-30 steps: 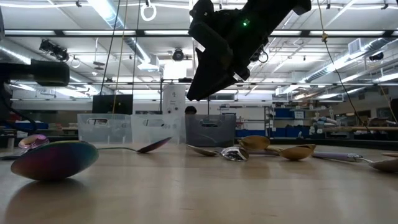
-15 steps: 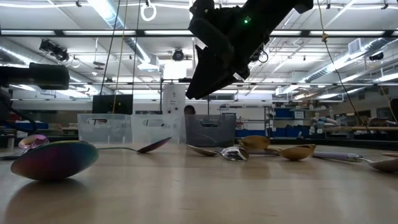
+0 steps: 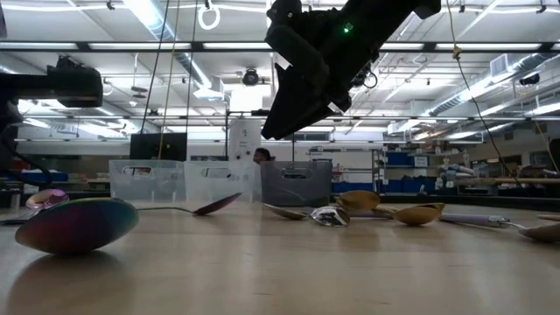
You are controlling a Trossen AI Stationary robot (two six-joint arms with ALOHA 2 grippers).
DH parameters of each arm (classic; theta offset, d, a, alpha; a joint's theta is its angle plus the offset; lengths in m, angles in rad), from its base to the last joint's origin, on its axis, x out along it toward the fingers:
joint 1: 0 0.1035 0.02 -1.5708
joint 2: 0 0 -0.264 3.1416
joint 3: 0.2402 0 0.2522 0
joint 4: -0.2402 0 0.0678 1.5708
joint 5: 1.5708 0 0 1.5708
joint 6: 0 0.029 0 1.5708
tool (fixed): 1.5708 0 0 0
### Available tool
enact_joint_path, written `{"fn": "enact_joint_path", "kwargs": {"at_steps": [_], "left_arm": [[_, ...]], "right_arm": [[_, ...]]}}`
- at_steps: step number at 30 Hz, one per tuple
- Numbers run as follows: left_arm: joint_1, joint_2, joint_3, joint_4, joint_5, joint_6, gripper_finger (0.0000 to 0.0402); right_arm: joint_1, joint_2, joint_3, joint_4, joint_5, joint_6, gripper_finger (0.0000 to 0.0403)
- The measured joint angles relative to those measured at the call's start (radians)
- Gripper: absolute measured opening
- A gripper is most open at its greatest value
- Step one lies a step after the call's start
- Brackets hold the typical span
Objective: Sort silverware by color (type)
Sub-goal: Put the violet spoon into the left transparent bin
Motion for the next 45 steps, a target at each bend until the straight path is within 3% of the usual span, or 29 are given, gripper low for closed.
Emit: {"fn": "enact_joint_path", "kwargs": {"at_steps": [3,11,15,25,34,45], "left_arm": [[0.009,0.0,0.0,0.006,-0.002,-0.005,0.0],[0.062,0.0,0.001,0.013,-0.007,-0.071,0.0],[0.069,-0.005,0.003,0.016,-0.028,-0.115,0.0],[0.081,-0.003,0.003,0.046,-0.037,-0.19,0.0],[0.096,-0.003,0.003,0.061,-0.05,-0.217,0.0],[0.102,-0.004,0.003,0.083,-0.1,-0.251,0.0]], "right_arm": [[0.0,0.0,0.0,0.027,-0.026,0.0,0.0144],[0.037,0.055,-0.004,0.32,-0.115,-0.096,0.0144],[0.057,0.077,-0.004,0.389,-0.101,-0.137,0.0145],[0.07,0.263,0.002,0.689,-0.208,-0.251,0.0145],[0.07,0.364,0.092,0.708,-0.246,-0.289,0.0156],[0.062,0.377,0.109,0.717,-0.266,-0.303,0.0156]]}}
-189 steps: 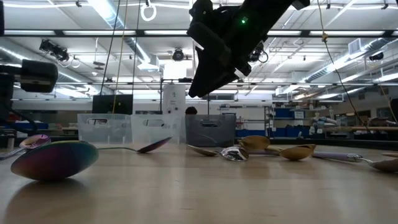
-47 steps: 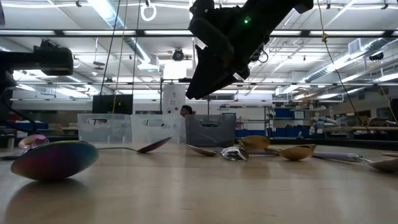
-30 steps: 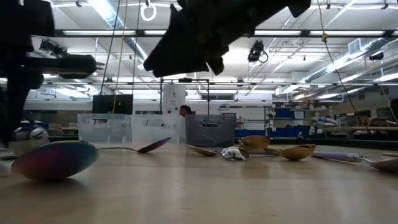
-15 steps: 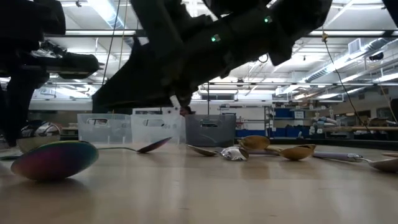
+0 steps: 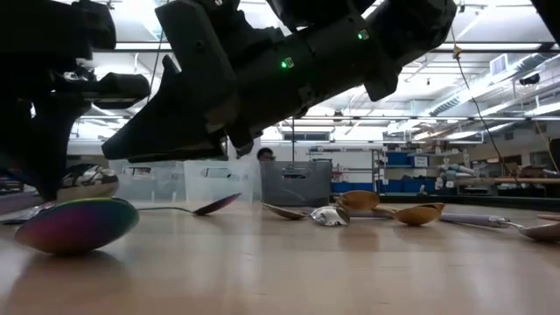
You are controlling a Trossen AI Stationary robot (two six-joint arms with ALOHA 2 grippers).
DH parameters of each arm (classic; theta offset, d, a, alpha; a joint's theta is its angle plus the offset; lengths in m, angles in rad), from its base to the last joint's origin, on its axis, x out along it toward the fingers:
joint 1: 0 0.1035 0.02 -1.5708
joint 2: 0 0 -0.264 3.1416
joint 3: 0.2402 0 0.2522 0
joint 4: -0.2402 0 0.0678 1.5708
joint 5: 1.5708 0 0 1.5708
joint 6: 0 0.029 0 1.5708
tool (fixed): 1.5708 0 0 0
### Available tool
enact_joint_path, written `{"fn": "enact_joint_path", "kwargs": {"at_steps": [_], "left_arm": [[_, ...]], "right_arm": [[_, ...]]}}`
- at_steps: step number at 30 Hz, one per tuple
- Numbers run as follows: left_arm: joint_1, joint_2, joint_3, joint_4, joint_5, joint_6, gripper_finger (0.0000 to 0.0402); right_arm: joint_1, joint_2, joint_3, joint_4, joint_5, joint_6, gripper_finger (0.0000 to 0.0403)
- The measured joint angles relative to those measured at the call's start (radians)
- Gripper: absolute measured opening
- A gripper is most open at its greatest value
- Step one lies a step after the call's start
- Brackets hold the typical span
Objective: Sort silverware by color (type)
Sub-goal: Put the violet spoon into the left transparent bin
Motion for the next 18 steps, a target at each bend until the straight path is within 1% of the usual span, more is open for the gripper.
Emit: {"fn": "enact_joint_path", "kwargs": {"at_steps": [12,15,18], "left_arm": [[0.024,0.0,0.0,0.04,-0.042,-0.013,0.0],[0.024,0.0,0.0,0.043,-0.048,-0.013,0.0],[0.023,-0.001,0.0,0.046,-0.063,-0.013,0.0]], "right_arm": [[-0.006,0.0,0.0,-0.035,0.001,-0.029,0.0152],[-0.006,0.0,0.0,-0.048,0.002,-0.035,0.0142],[-0.011,0.0,0.0,-0.059,0.002,-0.035,0.0121]]}}
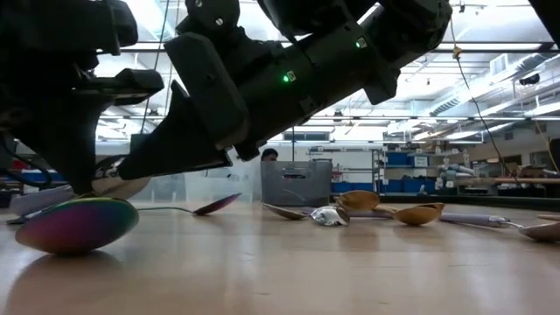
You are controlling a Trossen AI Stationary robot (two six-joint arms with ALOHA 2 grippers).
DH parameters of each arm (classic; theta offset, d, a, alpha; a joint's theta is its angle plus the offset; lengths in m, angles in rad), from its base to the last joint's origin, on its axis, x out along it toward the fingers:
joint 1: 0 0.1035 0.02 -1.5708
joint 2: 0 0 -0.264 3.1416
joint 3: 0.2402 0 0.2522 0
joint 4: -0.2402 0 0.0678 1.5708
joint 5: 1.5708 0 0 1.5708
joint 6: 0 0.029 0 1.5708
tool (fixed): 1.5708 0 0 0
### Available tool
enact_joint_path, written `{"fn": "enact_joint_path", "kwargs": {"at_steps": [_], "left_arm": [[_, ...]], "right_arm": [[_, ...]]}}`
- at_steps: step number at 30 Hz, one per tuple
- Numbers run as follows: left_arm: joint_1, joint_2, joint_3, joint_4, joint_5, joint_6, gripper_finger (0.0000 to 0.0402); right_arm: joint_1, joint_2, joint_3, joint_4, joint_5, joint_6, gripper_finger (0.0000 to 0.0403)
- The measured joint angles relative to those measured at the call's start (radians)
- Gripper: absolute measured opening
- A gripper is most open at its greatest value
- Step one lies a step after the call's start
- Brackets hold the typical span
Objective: Sort silverware by color (type)
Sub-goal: Put the violet spoon into the left transparent bin
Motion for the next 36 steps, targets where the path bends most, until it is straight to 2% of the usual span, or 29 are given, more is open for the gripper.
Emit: {"fn": "enact_joint_path", "kwargs": {"at_steps": [10,13,19,22,36], "left_arm": [[0.001,0.0,0.0,0.016,-0.029,-0.004,0.0003],[0.005,0.0,0.0,0.018,-0.021,-0.026,0.0029],[0.011,0.0,0.0,0.024,0.016,-0.08,0.0107],[0.011,0.0,0.0,0.021,0.018,-0.071,0.0131],[0.032,0.001,0.002,-0.023,0.017,-0.076,0.0114]], "right_arm": [[-0.008,0.0,0.0,-0.004,-0.017,-0.011,0.0014],[-0.008,0.0,0.0,-0.007,-0.017,-0.012,0.0016],[-0.009,0.0,0.0,-0.01,-0.012,-0.01,0.0012],[-0.009,0.0,0.0,-0.01,-0.011,-0.01,0.0011],[-0.006,-0.005,-0.001,-0.007,-0.021,-0.016,0.0013]]}}
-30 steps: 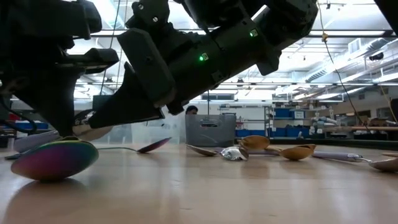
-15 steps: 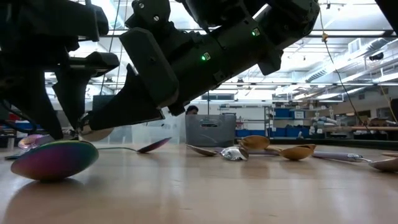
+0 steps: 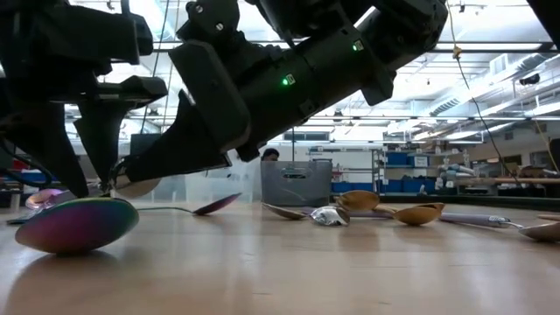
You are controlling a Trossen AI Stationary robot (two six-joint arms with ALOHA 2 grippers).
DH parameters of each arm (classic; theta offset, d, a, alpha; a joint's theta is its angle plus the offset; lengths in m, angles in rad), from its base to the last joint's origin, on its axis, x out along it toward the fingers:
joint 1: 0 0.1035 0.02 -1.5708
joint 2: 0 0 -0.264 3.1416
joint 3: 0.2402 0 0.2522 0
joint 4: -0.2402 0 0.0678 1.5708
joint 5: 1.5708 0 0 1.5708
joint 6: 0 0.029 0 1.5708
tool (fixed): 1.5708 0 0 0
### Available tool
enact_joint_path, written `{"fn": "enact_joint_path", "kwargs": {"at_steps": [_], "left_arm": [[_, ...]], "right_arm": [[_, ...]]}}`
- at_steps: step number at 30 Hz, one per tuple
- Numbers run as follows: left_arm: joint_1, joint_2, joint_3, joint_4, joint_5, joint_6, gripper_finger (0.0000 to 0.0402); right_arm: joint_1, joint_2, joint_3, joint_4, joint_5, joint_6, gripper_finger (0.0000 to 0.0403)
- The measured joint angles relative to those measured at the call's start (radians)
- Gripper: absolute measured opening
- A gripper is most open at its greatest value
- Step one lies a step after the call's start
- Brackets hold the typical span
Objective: Sort silverware by color (type)
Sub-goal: Put the violet spoon into the left transparent bin
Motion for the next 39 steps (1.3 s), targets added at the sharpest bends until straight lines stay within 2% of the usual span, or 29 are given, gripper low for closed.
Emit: {"fn": "enact_joint_path", "kwargs": {"at_steps": [8,14,18,25,31,39], "left_arm": [[0.014,0.0,0.001,0.011,-0.011,0.011,0.0084],[0.022,0.002,0.0,0.022,-0.007,0.064,0.0014],[0.017,0.0,0.0,0.01,-0.005,0.067,0.0012],[0.015,-0.028,0.001,-0.026,-0.003,0.033,0.0006],[0.016,-0.131,0.001,-0.072,-0.01,0.02,0.0006],[0.043,-0.283,0.001,-0.191,-0.036,0.019,0.0005]], "right_arm": [[0.003,-0.01,-0.002,0.012,-0.001,-0.01,0.0013],[0.003,-0.013,-0.002,0.023,-0.004,-0.014,0.0014],[0.004,-0.014,-0.001,0.024,-0.003,-0.011,0.0025],[0.003,-0.077,-0.001,-0.036,-0.002,0.006,0.0085],[0.006,-0.155,0.001,-0.144,0.004,0.006,0.0132],[0.01,-0.279,-0.007,-0.348,0.114,0.001,0.0168]]}}
